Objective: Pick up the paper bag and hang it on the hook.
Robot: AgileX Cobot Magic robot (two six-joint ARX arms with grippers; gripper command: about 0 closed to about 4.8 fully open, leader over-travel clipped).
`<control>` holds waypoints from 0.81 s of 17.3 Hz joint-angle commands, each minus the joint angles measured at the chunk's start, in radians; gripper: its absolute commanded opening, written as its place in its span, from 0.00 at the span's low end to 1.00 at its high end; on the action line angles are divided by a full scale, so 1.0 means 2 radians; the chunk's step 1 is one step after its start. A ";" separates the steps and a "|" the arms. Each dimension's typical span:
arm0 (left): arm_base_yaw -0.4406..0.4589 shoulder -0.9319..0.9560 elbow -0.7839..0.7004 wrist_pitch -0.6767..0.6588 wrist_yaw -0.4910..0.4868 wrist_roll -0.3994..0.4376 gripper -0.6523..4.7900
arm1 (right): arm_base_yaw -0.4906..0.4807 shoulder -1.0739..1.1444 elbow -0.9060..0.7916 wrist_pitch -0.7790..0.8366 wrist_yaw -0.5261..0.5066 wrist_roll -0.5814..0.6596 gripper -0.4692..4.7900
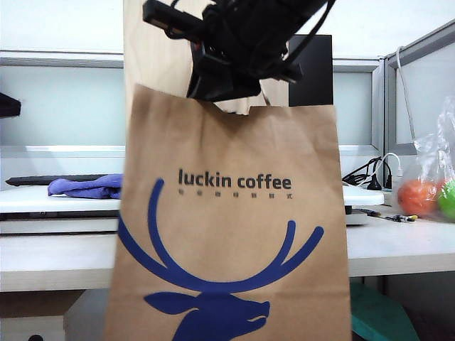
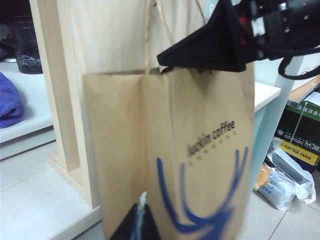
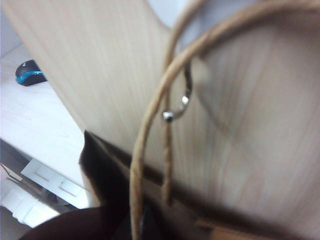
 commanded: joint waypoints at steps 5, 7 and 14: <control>0.001 0.000 0.001 0.006 0.002 0.001 0.11 | 0.004 0.027 0.003 0.012 -0.019 0.011 0.09; 0.001 0.000 0.001 0.006 0.002 0.001 0.11 | 0.002 0.029 0.003 0.010 -0.019 0.011 0.09; 0.001 0.000 0.001 0.006 0.002 0.001 0.11 | 0.002 0.029 0.003 -0.003 -0.020 0.022 0.53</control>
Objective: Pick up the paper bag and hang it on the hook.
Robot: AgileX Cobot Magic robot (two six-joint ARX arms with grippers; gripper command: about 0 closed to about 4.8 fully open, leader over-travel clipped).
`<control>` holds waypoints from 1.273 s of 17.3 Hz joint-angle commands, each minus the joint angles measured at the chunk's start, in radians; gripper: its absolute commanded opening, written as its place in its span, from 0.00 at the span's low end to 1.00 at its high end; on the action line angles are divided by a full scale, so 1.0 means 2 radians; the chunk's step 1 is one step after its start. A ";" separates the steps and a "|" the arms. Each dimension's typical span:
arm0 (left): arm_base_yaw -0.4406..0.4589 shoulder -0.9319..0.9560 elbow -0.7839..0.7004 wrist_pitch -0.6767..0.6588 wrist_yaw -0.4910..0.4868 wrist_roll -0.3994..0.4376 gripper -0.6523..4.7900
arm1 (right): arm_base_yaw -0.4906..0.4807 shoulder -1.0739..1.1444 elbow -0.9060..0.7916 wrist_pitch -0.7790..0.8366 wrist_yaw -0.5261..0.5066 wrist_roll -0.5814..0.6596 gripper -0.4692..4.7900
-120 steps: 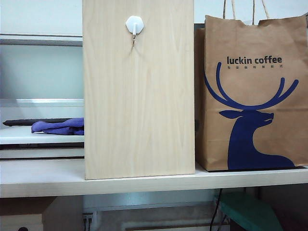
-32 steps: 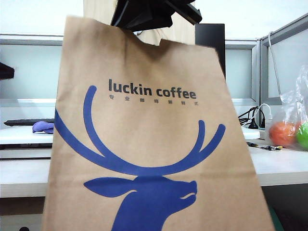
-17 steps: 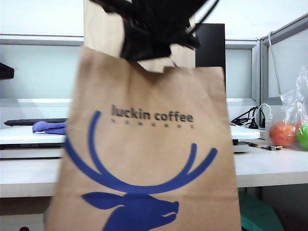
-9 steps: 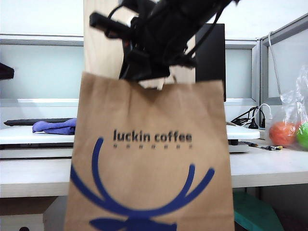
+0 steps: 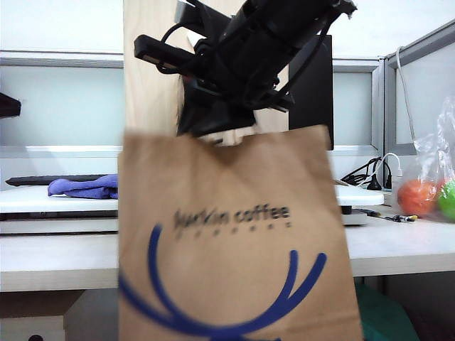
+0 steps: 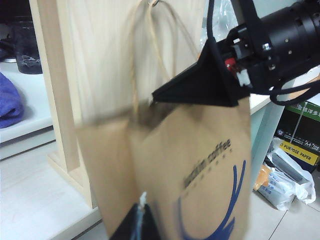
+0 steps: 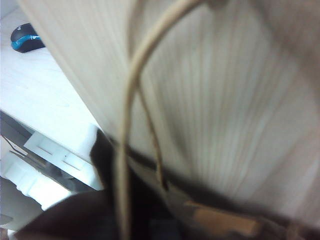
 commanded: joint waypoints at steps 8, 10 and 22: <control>0.001 0.000 0.001 0.006 0.002 0.001 0.11 | 0.001 -0.089 0.003 -0.067 -0.001 0.010 0.53; 0.001 0.000 0.001 0.006 0.002 0.001 0.11 | 0.001 -0.133 0.003 -0.122 0.000 0.011 0.53; 0.232 0.000 0.001 0.006 0.002 0.001 0.11 | 0.000 -0.377 -0.019 -0.391 0.242 -0.064 0.09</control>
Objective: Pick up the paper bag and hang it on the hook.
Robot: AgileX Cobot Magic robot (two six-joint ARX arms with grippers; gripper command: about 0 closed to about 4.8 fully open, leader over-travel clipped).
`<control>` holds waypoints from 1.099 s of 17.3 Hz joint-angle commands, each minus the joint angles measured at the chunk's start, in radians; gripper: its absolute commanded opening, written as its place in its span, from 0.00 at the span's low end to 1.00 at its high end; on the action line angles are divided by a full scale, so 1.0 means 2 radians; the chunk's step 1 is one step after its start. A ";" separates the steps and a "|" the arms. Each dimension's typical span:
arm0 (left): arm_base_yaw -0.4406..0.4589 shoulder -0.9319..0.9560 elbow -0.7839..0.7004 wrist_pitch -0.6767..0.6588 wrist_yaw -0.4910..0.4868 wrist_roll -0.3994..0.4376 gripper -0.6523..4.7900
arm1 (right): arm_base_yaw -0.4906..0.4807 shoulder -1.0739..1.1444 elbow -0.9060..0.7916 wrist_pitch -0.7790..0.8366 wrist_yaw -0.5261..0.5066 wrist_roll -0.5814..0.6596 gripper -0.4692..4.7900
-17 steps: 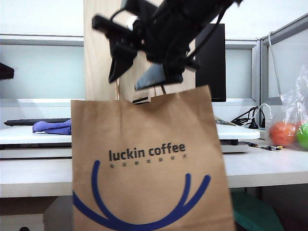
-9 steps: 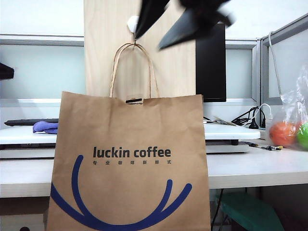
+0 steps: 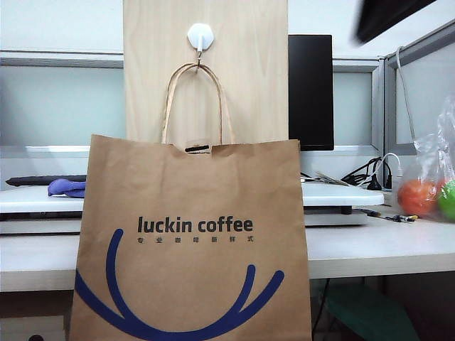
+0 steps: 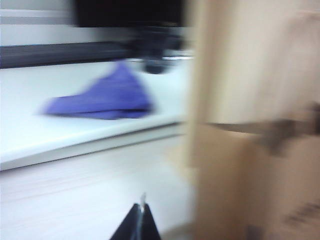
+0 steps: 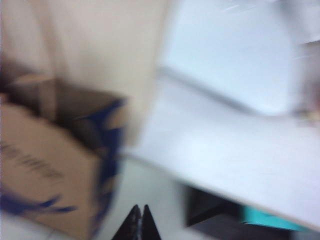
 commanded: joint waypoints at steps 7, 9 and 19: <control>0.132 0.000 0.001 0.006 0.001 0.001 0.11 | -0.006 -0.318 -0.065 0.000 0.140 -0.029 0.09; 0.150 0.000 0.001 0.006 0.001 0.001 0.11 | -0.005 -0.396 -0.078 0.002 0.137 -0.053 0.09; 0.173 0.000 0.001 0.005 0.004 0.002 0.11 | 0.001 -0.434 -0.070 -0.027 0.097 -0.098 0.11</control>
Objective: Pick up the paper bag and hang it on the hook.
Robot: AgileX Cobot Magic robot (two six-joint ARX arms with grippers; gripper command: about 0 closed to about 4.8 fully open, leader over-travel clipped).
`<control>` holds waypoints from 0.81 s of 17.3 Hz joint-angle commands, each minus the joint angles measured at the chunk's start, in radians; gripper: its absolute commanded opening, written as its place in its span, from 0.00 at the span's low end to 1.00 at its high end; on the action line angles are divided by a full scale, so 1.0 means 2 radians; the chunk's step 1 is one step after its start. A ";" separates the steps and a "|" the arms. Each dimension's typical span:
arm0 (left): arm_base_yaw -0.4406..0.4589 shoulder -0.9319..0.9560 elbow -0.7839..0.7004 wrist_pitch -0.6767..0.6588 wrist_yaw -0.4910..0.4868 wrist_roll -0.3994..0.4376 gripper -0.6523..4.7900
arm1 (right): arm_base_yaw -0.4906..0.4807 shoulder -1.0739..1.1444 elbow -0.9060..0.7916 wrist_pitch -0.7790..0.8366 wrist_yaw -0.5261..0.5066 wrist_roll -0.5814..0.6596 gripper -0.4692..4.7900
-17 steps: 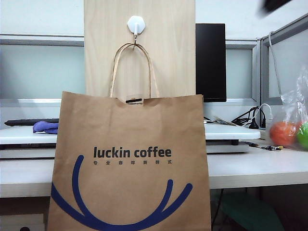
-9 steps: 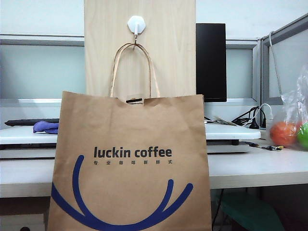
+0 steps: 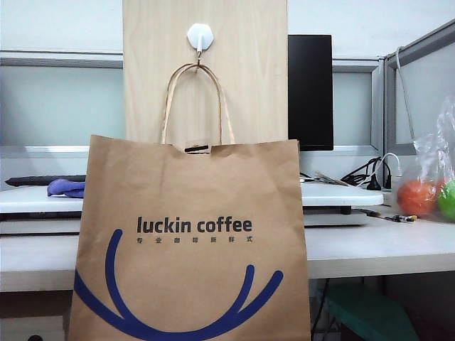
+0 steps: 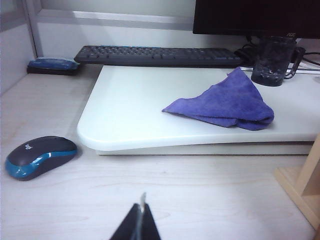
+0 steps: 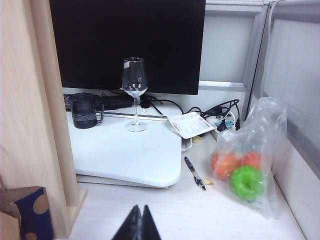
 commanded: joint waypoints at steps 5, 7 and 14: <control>0.001 0.000 0.001 0.005 0.003 0.002 0.11 | 0.001 0.000 0.002 0.000 -0.002 -0.002 0.11; 0.001 0.000 0.001 0.005 0.003 0.002 0.11 | 0.001 0.000 0.002 0.000 -0.002 -0.002 0.11; 0.001 0.000 0.001 0.005 0.003 0.002 0.11 | -0.311 0.000 -0.119 0.183 -0.158 0.006 0.11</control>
